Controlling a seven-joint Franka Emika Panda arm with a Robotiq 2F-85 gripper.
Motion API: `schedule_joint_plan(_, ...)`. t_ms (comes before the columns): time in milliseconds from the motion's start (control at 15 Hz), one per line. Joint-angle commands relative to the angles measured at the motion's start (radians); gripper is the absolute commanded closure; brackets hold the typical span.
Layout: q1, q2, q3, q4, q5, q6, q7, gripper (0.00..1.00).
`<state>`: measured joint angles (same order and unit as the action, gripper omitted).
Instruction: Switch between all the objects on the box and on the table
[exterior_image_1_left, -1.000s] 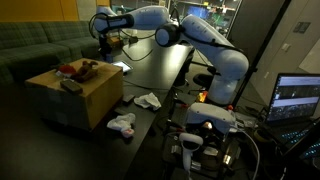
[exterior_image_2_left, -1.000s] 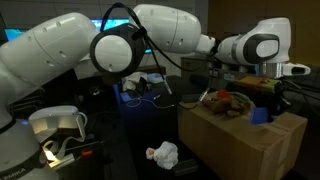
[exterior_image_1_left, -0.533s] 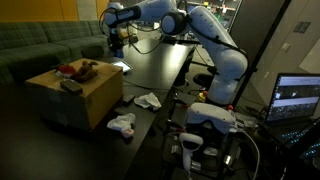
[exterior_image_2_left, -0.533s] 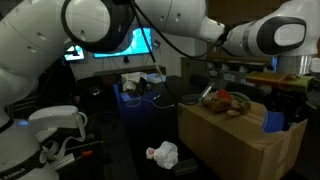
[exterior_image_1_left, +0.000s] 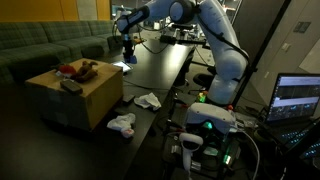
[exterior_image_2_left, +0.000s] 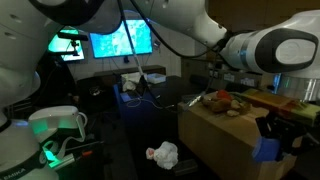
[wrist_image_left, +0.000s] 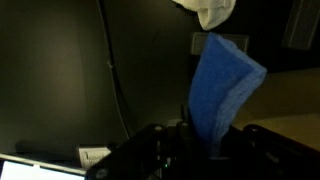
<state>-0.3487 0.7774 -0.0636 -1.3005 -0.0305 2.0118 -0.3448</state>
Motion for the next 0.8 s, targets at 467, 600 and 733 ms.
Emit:
schedule_joint_plan(467, -0.151, -0.065, -0.031, -0.58, 0.006, 0.531, -0.216, 0.9)
schedule_joint_plan(600, -0.181, 0.009, -0.016, -0.604, 0.003, 0.662, -0.239, 0.9)
schedule_joint_plan(733, -0.201, 0.07, -0.001, -0.605, -0.008, 0.748, -0.257, 0.9)
